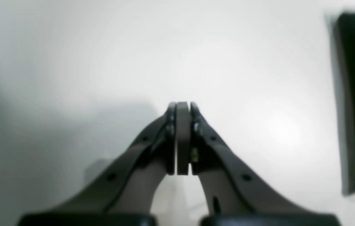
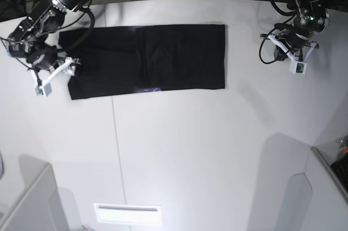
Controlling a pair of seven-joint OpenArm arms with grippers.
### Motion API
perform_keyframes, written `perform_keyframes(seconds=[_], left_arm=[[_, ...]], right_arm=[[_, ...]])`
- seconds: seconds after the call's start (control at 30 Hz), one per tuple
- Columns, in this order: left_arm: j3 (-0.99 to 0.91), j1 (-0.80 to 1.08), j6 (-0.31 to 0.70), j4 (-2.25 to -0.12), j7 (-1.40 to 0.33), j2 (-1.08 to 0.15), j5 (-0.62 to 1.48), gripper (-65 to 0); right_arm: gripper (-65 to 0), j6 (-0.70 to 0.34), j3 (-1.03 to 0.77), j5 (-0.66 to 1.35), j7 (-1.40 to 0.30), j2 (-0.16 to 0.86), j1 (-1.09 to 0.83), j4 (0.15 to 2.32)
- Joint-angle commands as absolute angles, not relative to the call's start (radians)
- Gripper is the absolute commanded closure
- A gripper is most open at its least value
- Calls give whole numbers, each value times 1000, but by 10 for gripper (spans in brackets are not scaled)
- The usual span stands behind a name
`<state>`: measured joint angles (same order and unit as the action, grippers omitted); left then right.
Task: Fold the T-shirt properly
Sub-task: 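Release the folded end and raise the left gripper away, then grasp the folded edge with the left gripper and the strip end with the right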
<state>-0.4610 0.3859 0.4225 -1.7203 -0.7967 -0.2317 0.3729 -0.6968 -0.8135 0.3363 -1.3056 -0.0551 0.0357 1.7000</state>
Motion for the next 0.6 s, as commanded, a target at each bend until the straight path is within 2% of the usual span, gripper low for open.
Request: perform_keyframes(seconds=[0.0,0.27,0.53,0.57], left_arm=[[-463,384,421,-1730,-771,-246,377,0],[-344,383,421,-1728,-768,-234,375,0],[-246,371,418,-1719,-766,-183,366,0],[-231,371,418,-1719,-766,-179,366,0]], right_arm=[[-474,-698,-814,344,-1294,-45,45,1692],[-474,-698,-809,343,-1218,-44,33,1538],[-471,-698,-805,343,-1221,-50,-4,1540],[-453,-698,-805,343,-1221,-50,-5,1540]])
